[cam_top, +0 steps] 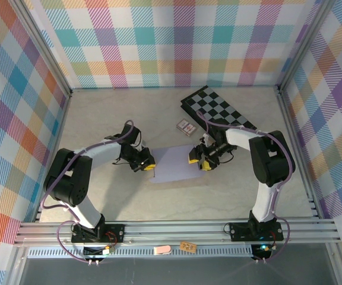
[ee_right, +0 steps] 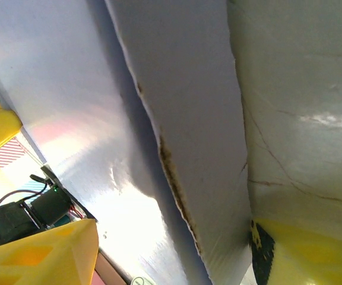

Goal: Fold the paper box

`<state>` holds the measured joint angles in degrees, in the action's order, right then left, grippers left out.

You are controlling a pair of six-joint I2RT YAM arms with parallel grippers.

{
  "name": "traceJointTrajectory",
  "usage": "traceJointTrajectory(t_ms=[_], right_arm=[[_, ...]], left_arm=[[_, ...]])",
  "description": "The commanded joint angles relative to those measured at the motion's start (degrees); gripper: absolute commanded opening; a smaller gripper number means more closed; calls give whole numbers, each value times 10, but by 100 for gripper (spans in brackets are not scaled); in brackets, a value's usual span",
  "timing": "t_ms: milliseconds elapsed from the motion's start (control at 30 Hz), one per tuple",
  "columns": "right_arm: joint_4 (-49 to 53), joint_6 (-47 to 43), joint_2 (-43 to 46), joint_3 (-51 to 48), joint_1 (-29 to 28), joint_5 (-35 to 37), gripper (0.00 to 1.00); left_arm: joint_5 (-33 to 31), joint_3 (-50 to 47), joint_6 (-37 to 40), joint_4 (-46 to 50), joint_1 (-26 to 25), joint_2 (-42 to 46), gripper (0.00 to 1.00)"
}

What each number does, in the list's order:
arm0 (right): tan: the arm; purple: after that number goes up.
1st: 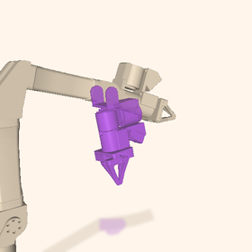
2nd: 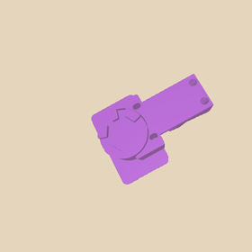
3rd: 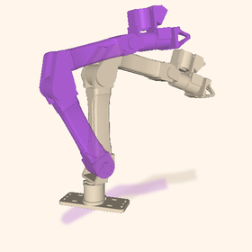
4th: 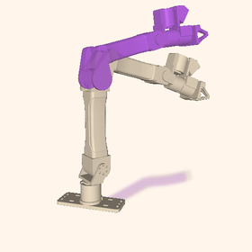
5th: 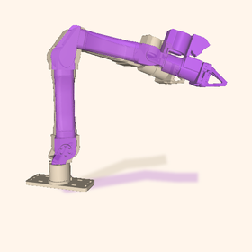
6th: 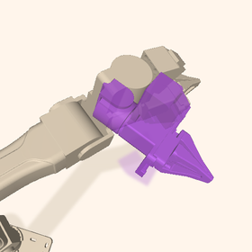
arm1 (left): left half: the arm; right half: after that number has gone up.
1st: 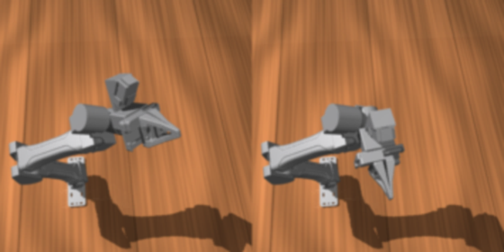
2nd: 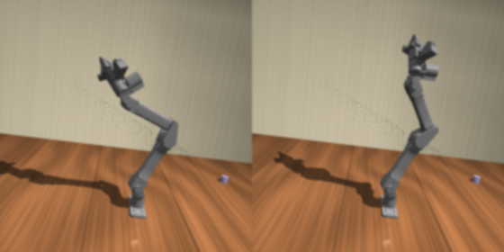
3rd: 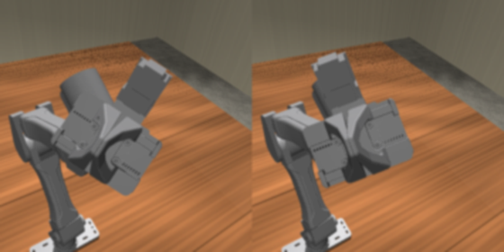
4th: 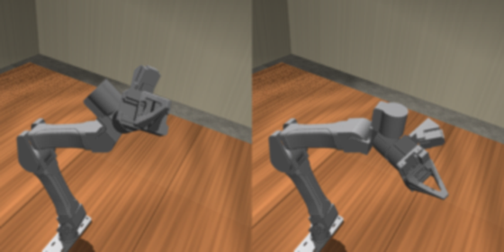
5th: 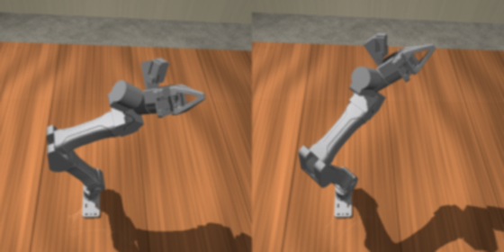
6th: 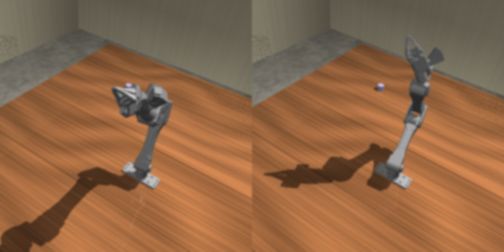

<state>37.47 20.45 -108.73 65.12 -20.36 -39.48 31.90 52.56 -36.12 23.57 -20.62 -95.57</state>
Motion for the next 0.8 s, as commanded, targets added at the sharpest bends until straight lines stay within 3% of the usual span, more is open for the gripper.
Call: traceJointTrajectory(t_ms=[0, 200, 400, 767], right_arm=[[-33, -13, -4, 3, -7, -66, 68], [-26, -32, -21, 22, -6, -75, 69], [1, -39, -1, 31, 4, 24, 72], [-7, -54, -9, 47, 21, -28, 78]], left_arm=[[-12, -32, 12, 9, 14, -24, 9], [-12, -39, 32, 17, 32, -27, 9], [-6, -53, 44, 16, 47, -28, 9], [7, -82, 80, 27, 87, -22, 8]])
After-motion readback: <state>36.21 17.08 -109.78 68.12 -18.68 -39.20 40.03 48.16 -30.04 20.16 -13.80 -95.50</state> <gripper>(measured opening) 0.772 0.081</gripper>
